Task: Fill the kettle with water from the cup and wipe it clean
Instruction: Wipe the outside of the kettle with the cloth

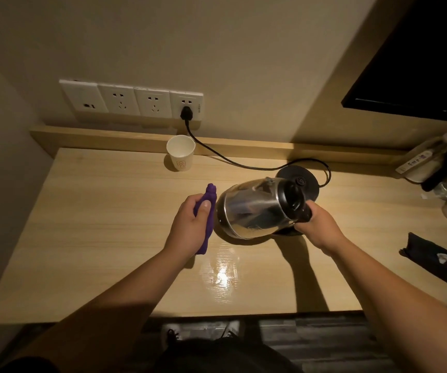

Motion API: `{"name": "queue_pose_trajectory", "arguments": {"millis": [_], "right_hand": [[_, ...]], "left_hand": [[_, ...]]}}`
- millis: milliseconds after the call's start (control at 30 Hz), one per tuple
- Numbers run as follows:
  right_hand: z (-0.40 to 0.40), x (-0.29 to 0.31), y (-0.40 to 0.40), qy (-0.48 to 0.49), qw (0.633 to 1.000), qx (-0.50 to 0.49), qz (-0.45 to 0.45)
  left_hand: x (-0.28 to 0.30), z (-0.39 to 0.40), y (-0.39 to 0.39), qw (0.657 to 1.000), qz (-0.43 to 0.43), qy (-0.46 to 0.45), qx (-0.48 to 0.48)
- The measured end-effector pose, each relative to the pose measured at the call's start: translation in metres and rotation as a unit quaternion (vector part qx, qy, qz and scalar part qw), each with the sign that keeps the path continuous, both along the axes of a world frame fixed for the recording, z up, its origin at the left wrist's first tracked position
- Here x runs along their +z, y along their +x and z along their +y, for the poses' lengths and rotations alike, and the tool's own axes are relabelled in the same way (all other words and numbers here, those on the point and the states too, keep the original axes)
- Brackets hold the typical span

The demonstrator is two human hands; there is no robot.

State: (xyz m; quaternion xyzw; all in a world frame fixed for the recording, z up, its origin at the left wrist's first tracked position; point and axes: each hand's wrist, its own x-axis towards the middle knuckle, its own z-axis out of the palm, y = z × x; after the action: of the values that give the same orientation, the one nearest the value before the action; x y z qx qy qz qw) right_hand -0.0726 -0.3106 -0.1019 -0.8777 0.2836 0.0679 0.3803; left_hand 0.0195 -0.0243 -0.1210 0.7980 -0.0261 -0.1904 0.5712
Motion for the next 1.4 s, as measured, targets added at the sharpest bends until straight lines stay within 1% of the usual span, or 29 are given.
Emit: {"name": "queue_pose_trajectory", "arguments": {"millis": [67,133,267,333,433,500,600,633,667,767,833,900,967,1033,1100,1167,1300,1333,1400], "right_hand": [[-0.004,-0.009,-0.011,0.035,0.999,-0.027,-0.004],[-0.007,-0.016,-0.019,0.052,0.998,-0.036,-0.013],[-0.008,-0.023,-0.022,0.032,0.999,-0.03,-0.02],[-0.009,-0.024,-0.02,0.03,0.999,-0.033,-0.022],[-0.008,-0.025,-0.017,0.032,0.999,-0.031,-0.022],[-0.005,-0.028,-0.016,0.038,0.999,-0.031,-0.024],[-0.004,-0.031,-0.016,0.045,0.998,-0.035,-0.026],[-0.005,-0.032,-0.016,0.049,0.998,-0.036,-0.028],[-0.006,-0.032,-0.016,0.055,0.997,-0.038,-0.029],[-0.007,-0.032,-0.014,0.06,0.997,-0.043,-0.026],[-0.007,-0.031,-0.012,0.053,0.998,-0.036,-0.024],[-0.007,-0.031,-0.011,0.052,0.998,-0.038,-0.025],[-0.006,-0.033,-0.011,0.046,0.998,-0.041,-0.023],[-0.004,-0.034,-0.01,0.039,0.998,-0.039,-0.019],[0.0,-0.035,-0.007,0.035,0.999,-0.033,-0.019],[0.002,-0.036,-0.006,0.032,0.999,-0.034,-0.018],[0.004,-0.037,-0.007,0.028,0.999,-0.031,-0.016],[0.004,-0.036,-0.007,0.028,0.999,-0.029,-0.013],[0.004,-0.036,-0.008,0.031,0.999,-0.029,-0.008]], "left_hand": [[0.002,-0.009,0.002,1.0,-0.019,-0.004,-0.024],[0.007,-0.021,0.005,0.997,-0.057,-0.001,-0.051],[0.018,-0.051,0.011,0.98,-0.163,0.036,-0.108],[0.021,-0.069,0.01,0.962,-0.226,0.073,-0.137],[0.015,-0.09,0.002,0.923,-0.317,0.159,-0.152],[0.009,-0.094,-0.003,0.904,-0.348,0.205,-0.143],[0.001,-0.09,-0.002,0.872,-0.405,0.232,-0.147],[-0.002,-0.086,0.001,0.868,-0.407,0.243,-0.148],[-0.005,-0.081,0.006,0.872,-0.39,0.257,-0.145],[-0.018,-0.062,0.022,0.897,-0.297,0.305,-0.117],[-0.024,-0.055,0.028,0.903,-0.279,0.308,-0.109],[-0.021,-0.057,0.028,0.911,-0.273,0.291,-0.101],[-0.014,-0.066,0.021,0.913,-0.291,0.269,-0.101],[-0.003,-0.081,0.008,0.902,-0.341,0.24,-0.114],[0.007,-0.097,-0.006,0.883,-0.399,0.214,-0.122],[0.011,-0.108,-0.014,0.86,-0.447,0.209,-0.129],[0.004,-0.103,-0.011,0.827,-0.496,0.219,-0.15],[0.001,-0.099,-0.008,0.828,-0.493,0.222,-0.149],[-0.003,-0.091,0.0,0.846,-0.461,0.233,-0.135]]}}
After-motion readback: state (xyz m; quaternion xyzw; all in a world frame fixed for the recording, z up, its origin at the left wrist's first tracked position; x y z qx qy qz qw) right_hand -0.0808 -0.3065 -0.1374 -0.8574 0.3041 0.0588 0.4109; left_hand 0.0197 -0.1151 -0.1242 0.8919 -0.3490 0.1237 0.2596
